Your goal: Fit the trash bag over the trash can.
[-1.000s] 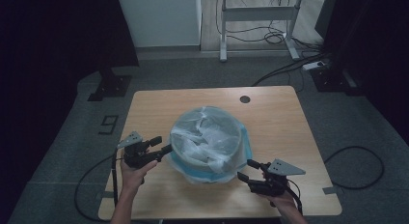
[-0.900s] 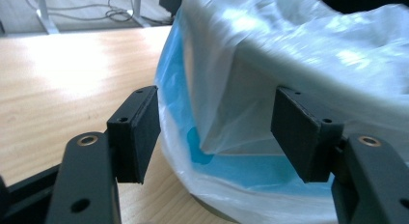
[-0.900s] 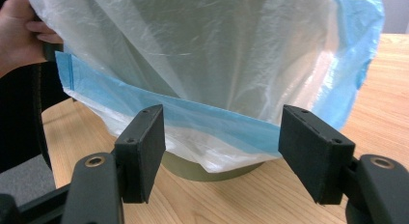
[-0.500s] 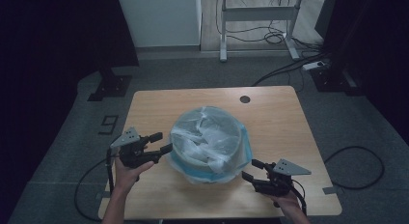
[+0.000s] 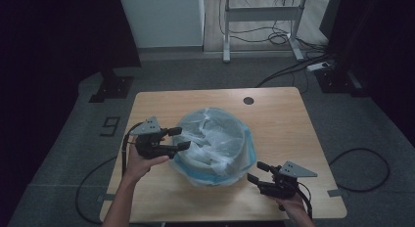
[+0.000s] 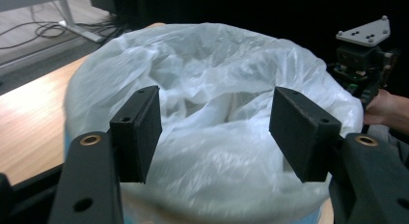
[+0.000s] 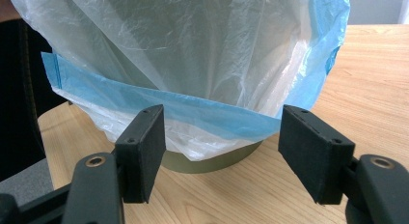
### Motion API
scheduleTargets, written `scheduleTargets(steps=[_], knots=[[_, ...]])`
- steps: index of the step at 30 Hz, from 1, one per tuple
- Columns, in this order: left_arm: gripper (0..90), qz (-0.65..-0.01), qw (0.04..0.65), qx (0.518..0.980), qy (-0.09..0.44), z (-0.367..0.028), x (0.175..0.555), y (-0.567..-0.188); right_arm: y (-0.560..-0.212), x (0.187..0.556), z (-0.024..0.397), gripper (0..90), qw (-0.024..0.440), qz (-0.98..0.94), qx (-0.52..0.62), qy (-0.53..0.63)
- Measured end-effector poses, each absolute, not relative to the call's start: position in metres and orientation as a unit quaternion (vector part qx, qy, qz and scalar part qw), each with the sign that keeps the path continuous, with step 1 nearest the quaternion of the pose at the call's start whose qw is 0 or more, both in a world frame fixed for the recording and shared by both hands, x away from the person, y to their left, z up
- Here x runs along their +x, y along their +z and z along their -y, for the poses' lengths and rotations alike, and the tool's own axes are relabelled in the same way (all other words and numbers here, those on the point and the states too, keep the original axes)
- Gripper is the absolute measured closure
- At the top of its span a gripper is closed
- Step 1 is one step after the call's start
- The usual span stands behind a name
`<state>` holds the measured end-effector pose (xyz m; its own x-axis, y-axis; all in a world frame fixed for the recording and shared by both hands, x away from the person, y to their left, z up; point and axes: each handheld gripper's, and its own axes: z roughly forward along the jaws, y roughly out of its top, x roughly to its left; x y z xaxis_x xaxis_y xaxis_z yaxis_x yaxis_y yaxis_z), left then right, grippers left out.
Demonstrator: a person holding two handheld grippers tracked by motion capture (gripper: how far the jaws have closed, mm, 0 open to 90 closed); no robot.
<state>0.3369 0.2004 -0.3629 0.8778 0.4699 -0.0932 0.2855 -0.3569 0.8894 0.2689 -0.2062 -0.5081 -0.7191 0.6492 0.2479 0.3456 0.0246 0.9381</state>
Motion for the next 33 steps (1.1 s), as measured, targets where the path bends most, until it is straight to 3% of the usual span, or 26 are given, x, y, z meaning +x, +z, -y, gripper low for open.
scheduleTargets(steps=[15, 24, 33], knots=[[36.4, -0.186, 0.514, 0.836, 0.049, -0.189, 0.354, -0.356, -0.509, 0.269, 0.208, 33.0, 0.125, -0.705, 0.358, 0.599], [39.7, -0.133, 0.465, 0.875, 0.023, -0.159, 0.362, -0.354, -0.512, 0.270, 0.208, 33.7, 0.124, -0.704, 0.365, 0.597], [44.3, -0.105, 0.463, 0.880, 0.009, -0.135, 0.363, -0.345, -0.513, 0.269, 0.209, 34.1, 0.123, -0.704, 0.368, 0.594]])
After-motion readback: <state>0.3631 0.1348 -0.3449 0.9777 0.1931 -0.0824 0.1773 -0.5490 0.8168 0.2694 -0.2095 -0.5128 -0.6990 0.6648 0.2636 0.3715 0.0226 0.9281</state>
